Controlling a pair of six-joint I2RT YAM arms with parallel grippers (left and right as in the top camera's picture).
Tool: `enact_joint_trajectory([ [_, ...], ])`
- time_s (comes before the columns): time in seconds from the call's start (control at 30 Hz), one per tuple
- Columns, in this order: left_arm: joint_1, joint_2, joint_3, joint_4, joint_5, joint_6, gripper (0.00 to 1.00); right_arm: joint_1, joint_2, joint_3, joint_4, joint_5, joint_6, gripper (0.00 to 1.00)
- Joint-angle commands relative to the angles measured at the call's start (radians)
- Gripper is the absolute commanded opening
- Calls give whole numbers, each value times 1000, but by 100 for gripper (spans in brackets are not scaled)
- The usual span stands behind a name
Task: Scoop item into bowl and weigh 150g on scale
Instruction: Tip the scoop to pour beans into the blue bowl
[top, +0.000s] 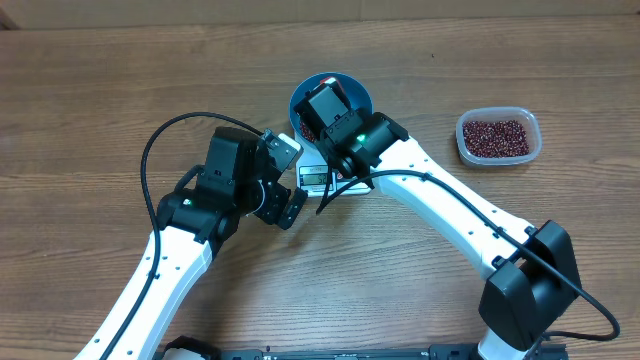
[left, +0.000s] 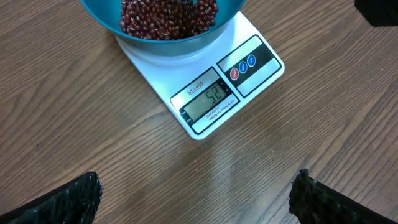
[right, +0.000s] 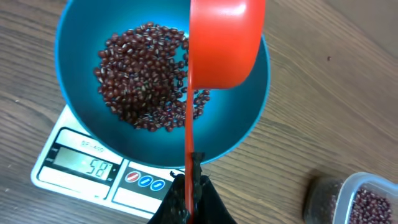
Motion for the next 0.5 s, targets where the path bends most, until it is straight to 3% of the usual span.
enact_joint_trajectory([
  [0.0,5,5,-3,1,-6,-11,99,1,0,39,3,27,0,4],
  [0.23,5,5,-3,1,-6,-11,100,-40,-31,39,7,-117,0,4],
  [0.47,5,5,-3,1,-6,-11,100,-171,-121,39,4,-371,0,4],
])
